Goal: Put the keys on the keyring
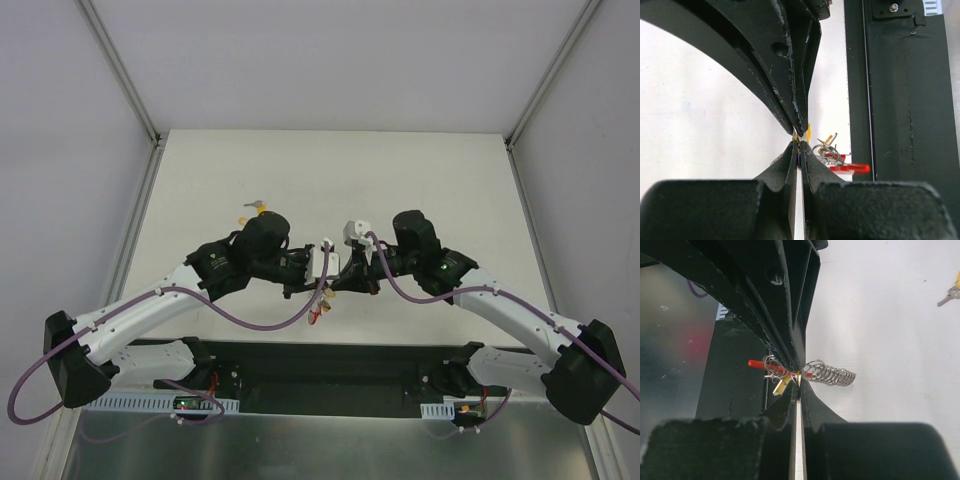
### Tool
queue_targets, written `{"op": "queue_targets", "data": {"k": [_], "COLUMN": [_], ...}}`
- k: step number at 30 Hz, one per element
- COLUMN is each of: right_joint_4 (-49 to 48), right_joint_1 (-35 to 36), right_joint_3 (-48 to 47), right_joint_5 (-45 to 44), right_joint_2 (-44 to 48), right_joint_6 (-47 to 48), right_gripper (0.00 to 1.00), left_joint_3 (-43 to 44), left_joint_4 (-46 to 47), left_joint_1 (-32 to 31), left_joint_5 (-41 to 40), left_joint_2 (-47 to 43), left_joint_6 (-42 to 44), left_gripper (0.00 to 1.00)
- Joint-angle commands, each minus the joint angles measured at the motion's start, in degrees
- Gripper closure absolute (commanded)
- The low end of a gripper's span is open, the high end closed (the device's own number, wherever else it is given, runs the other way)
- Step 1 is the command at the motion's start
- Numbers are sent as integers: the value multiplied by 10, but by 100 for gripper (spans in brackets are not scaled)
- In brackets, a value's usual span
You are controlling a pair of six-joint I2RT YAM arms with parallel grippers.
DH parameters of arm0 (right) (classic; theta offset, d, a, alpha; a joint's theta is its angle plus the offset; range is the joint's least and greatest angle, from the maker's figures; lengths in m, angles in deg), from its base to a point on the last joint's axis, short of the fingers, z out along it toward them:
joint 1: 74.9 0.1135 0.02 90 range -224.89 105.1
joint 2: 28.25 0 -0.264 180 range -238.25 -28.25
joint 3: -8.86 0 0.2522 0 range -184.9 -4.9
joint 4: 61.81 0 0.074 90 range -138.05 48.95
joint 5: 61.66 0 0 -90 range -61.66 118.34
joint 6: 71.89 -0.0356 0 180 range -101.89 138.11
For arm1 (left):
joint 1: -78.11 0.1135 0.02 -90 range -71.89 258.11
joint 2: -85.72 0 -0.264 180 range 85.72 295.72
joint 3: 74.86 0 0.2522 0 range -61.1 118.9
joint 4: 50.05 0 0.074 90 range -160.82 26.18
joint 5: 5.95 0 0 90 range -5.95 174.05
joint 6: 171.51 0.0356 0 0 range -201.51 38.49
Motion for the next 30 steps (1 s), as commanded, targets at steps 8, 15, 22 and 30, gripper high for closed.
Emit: {"op": "queue_targets", "data": {"k": [8,15,22,30], "right_joint_4": [-6,-12,4,36], "right_joint_1": [3,3,4,10], "right_joint_3": [4,9,1,-14], "right_joint_5": [-47,-64,-64,-66], "right_joint_2": [37,54,56,51], "right_joint_6": [1,-5,6,27], "right_gripper": [99,99,99,99], "left_joint_3": [4,-21,-85,-98], "left_joint_4": [66,103,167,174], "left_joint_1": [11,11,11,24], "left_joint_5": [-110,-113,-104,2], "left_joint_2": [-47,-55,-79,-70], "left_joint_6": [-55,-109,-134,-83], "left_gripper": [94,88,68,58]}}
